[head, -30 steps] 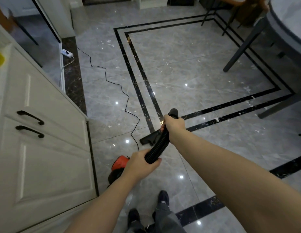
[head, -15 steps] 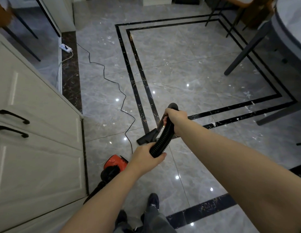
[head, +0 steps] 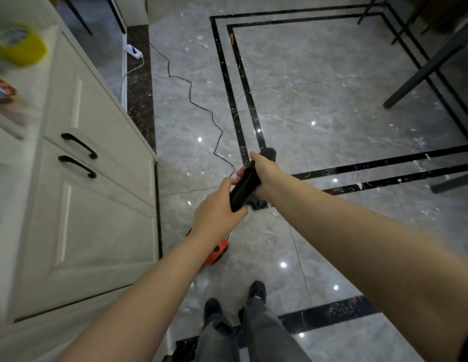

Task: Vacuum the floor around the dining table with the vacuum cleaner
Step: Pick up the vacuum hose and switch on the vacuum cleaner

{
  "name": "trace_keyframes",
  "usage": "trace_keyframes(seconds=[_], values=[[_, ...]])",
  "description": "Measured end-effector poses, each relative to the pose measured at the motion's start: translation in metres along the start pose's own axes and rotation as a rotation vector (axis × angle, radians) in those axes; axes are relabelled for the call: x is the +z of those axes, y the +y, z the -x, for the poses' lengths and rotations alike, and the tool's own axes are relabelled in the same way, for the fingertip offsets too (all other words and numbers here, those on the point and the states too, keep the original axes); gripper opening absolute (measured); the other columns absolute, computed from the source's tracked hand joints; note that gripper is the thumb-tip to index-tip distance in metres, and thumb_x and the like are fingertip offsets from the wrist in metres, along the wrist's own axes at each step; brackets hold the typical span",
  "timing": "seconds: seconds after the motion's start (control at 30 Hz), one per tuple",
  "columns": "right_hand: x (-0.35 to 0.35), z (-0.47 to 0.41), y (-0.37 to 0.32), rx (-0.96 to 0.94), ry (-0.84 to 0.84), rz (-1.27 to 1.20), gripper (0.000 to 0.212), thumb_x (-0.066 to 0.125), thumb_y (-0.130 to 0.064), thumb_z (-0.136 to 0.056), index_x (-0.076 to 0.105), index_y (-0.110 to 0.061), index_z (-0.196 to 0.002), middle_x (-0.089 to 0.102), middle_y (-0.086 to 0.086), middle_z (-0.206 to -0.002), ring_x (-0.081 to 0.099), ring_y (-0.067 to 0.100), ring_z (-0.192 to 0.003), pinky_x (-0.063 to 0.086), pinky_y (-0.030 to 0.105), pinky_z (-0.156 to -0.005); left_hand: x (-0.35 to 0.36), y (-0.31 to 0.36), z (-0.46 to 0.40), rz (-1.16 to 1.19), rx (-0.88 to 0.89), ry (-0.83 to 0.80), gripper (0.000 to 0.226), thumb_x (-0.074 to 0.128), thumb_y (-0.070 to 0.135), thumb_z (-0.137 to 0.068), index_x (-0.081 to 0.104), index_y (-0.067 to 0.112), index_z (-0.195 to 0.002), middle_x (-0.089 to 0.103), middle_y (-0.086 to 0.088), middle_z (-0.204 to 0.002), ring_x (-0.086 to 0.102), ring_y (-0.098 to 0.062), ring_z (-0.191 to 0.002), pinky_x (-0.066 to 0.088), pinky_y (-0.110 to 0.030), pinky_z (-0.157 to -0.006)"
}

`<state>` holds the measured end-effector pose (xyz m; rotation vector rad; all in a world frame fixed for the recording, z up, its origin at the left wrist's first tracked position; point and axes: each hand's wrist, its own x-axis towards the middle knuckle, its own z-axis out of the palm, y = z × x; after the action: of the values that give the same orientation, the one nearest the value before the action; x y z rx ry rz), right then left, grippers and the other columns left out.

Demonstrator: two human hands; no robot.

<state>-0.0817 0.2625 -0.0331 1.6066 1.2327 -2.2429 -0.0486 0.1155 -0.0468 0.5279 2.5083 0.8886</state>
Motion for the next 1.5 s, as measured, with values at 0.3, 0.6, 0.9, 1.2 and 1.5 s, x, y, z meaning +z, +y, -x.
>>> trace_keyframes(seconds=[0.3,0.6,0.9,1.2,1.5], values=[[-0.006,0.009,0.059,-0.058,-0.214,0.091,0.055,0.056,-0.056,-0.097,0.050,-0.026,-0.143,0.069,0.007,-0.123,0.064,0.028,-0.117,0.047,0.046,-0.108,-0.039,-0.025,-0.033,-0.256,0.191,-0.056,0.090,0.064,0.032,-0.082,0.012,0.043,-0.154,0.059,-0.001,-0.118,0.062,-0.021,-0.097,0.057,-0.042,-0.077],[-0.076,-0.092,0.188,0.044,-0.015,0.096,0.042,0.044,-0.036,-0.107,0.053,-0.013,-0.141,0.069,0.007,-0.127,0.058,0.027,-0.127,0.042,0.046,-0.112,-0.031,-0.029,-0.066,-0.702,0.467,0.287,0.057,0.065,0.042,-0.086,0.043,0.025,-0.137,0.056,-0.001,-0.110,0.062,-0.027,-0.073,0.041,-0.032,-0.054],[-0.104,-0.126,0.224,0.157,-0.050,0.260,0.040,0.045,-0.028,-0.108,0.051,-0.013,-0.144,0.065,0.003,-0.122,0.057,0.022,-0.116,0.042,0.041,-0.106,-0.043,-0.047,-0.061,-0.885,0.624,0.437,0.052,0.058,0.039,-0.094,0.046,0.026,-0.143,0.057,-0.003,-0.123,0.062,-0.026,-0.075,0.038,-0.030,-0.051],[-0.108,-0.097,0.211,0.115,-0.147,0.367,0.038,0.045,-0.024,-0.107,0.055,-0.014,-0.143,0.067,0.003,-0.120,0.057,0.022,-0.119,0.044,0.038,-0.102,-0.009,-0.055,-0.023,-1.094,1.330,0.143,0.028,0.043,-0.006,-0.099,0.066,0.009,-0.108,0.065,-0.014,-0.112,0.056,-0.036,-0.122,0.038,-0.049,-0.110],[-0.128,-0.070,0.180,0.085,-0.197,0.457,0.039,0.041,-0.016,-0.107,0.053,-0.014,-0.144,0.066,0.004,-0.132,0.056,0.023,-0.124,0.041,0.039,-0.105,0.012,-0.049,0.003,-1.192,1.020,-0.269,0.029,0.050,0.002,-0.087,0.062,0.015,-0.110,0.060,-0.007,-0.111,0.057,-0.029,-0.104,0.042,-0.044,-0.098]])
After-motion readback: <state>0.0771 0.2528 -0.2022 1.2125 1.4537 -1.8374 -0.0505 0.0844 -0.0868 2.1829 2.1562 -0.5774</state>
